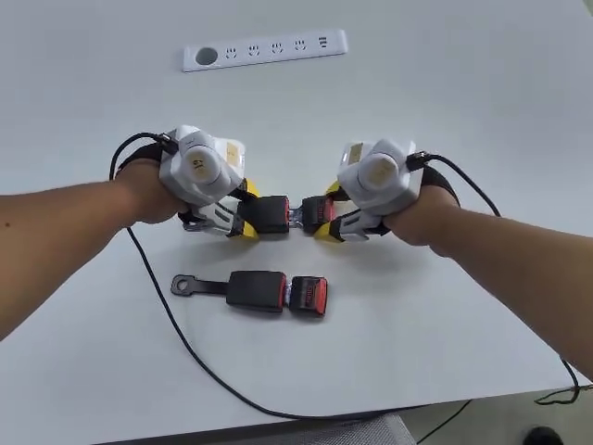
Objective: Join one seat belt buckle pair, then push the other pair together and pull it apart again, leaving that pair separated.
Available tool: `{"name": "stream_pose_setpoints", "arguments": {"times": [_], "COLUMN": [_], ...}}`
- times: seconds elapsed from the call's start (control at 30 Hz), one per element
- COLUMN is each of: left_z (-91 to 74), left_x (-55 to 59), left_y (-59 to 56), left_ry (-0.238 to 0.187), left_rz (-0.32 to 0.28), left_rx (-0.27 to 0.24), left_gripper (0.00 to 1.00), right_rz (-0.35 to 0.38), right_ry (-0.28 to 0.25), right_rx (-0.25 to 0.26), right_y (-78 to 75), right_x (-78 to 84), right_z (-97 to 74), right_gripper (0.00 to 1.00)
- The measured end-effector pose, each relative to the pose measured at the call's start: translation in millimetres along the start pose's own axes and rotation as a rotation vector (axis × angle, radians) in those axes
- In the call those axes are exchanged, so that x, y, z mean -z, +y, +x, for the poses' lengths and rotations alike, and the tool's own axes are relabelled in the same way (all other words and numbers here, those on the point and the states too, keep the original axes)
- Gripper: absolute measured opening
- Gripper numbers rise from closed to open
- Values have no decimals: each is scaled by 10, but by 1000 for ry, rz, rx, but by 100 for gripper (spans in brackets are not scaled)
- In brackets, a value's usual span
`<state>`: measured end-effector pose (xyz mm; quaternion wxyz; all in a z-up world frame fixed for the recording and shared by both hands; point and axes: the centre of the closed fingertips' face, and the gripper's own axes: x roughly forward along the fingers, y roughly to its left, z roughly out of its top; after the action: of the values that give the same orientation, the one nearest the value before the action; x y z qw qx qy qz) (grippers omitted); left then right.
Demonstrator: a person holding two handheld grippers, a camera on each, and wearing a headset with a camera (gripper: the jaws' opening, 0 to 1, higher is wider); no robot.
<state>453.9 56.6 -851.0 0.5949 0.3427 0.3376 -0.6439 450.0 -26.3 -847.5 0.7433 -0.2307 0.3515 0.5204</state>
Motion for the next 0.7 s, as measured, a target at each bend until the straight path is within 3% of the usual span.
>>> {"name": "stream_pose_setpoints", "arguments": {"times": [0.17, 0.7], "left_z": [3, 7], "left_x": [-8, -16], "left_y": [8, 15], "left_ry": [-9, -22], "left_rz": [-5, -21], "left_rx": [-1, -7], "left_gripper": [33, 33], "right_rz": [-23, -29], "right_ry": [-6, 11], "right_rx": [-12, -18], "right_y": [5, -95], "right_x": [19, 284], "right_z": [-30, -247], "right_gripper": [34, 34]}}
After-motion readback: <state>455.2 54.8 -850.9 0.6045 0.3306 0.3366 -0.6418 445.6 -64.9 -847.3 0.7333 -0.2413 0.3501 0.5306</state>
